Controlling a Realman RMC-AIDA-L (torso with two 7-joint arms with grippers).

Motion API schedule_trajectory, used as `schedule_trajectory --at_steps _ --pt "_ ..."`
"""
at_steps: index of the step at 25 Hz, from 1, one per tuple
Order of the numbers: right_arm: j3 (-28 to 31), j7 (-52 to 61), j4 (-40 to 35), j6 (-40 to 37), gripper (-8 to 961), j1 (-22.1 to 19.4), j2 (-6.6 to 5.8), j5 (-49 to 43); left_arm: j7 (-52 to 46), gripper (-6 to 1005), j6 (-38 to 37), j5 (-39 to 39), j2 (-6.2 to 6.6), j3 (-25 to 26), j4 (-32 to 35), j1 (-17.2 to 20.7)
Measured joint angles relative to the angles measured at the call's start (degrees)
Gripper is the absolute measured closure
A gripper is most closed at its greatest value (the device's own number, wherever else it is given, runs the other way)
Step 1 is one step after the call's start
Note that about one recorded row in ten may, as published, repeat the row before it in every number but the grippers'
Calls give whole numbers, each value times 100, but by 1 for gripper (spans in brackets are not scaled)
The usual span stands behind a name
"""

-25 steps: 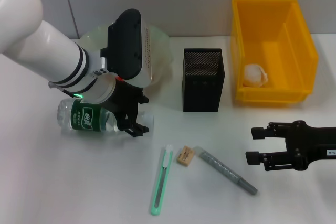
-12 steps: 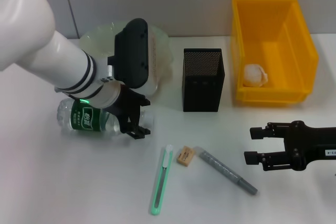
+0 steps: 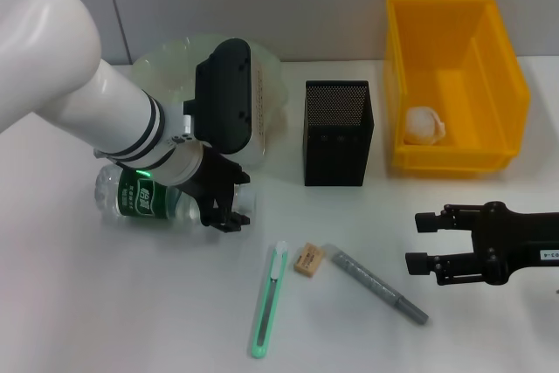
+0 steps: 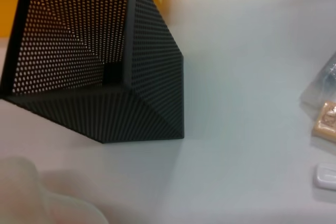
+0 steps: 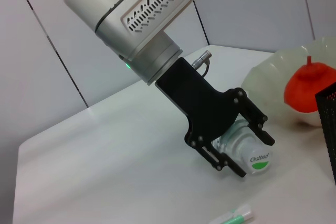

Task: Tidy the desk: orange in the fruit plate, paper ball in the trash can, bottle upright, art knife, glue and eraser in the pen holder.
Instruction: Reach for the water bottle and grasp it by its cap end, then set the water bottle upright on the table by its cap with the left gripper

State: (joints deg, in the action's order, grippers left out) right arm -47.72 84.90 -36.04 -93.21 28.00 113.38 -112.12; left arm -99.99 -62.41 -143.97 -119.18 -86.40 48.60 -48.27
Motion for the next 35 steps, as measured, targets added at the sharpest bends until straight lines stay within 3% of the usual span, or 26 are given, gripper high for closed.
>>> schedule_trajectory --at_steps 2,7,15,16,19,23,24,25,26,27,28,30,35 --pt "0 0 0 0 164 0 0 -1 -17 316 39 -3 0 -4 0 0" --pt "0 0 0 -3 164 3 -4 0 -46 520 67 -2 0 -44 11 14" --pt "1 0 0 -5 164 -3 -24 17 -270 549 -121 107 4 -2 333 75" --pt "12 -10 -1 -6 164 -5 -27 19 -316 552 -448 360 34 176 752 230" --pt "47 -40 -4 -15 164 -8 -31 23 -277 562 -849 543 49 553 1066 322" --pt "71 -71 -11 -42 164 2 -34 26 -247 573 -1692 782 72 1601 1404 387" --pt "70 -78 -18 -45 164 5 -35 27 -247 576 -1692 782 72 1601 1404 387" --pt "70 -86 -37 -47 164 5 -35 28 -221 579 -1989 871 83 2064 1447 395" --pt "70 -86 -37 -47 164 5 -35 28 -221 582 -1989 871 83 2064 1447 395" --pt "71 -92 -48 -48 164 5 -36 28 -126 585 -2356 1019 99 2656 1453 398" --pt "71 -99 -54 -50 164 5 -36 32 -126 588 -2356 1019 99 2656 1453 398" --pt "76 -112 -61 -65 164 37 -36 48 -3 593 -2785 1174 161 3443 1415 399" --pt "79 -132 -66 -116 165 92 -34 53 55 608 -3007 1353 305 4062 1192 493"
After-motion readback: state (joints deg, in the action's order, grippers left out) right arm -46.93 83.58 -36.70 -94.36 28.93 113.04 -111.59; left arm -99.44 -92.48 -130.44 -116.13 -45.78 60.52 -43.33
